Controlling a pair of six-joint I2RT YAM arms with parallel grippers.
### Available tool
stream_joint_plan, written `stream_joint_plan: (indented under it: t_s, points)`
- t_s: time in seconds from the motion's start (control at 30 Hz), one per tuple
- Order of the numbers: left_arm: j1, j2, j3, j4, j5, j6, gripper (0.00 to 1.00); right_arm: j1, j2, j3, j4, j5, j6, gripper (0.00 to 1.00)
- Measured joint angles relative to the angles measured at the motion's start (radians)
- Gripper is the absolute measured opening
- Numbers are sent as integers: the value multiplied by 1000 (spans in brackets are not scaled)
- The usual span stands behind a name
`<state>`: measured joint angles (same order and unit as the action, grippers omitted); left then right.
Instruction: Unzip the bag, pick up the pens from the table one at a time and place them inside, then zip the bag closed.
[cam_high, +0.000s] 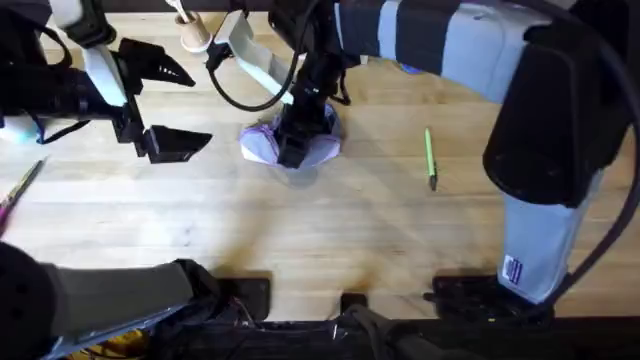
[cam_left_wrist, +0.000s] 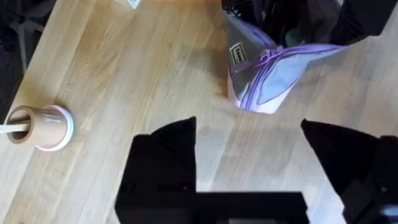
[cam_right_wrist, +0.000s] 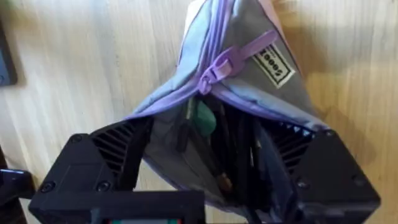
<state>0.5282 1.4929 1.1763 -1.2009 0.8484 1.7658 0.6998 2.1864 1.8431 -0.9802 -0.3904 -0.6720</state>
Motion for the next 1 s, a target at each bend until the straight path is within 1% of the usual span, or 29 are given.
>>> stream_joint_plan:
  t_s: [0.37,0.5,0.6,0.7,0.83,1.0]
  points:
    - [0,0,0,0,0,0,992,0,-3,0,-8,5,3,996]
    - [0,0,0,0,0,0,993,1,-36,0,-21,71,4,996]
    - [0,0,0,0,0,0,993,5,-101,0,-37,172,3,997]
    - [0,0,0,0,0,0,993,5,-171,0,-52,242,2,997]
    - [0,0,0,0,0,0,993,5,-263,0,-91,286,2,997]
    - [0,0,0,0,0,0,993,5,-373,0,-121,304,2,997]
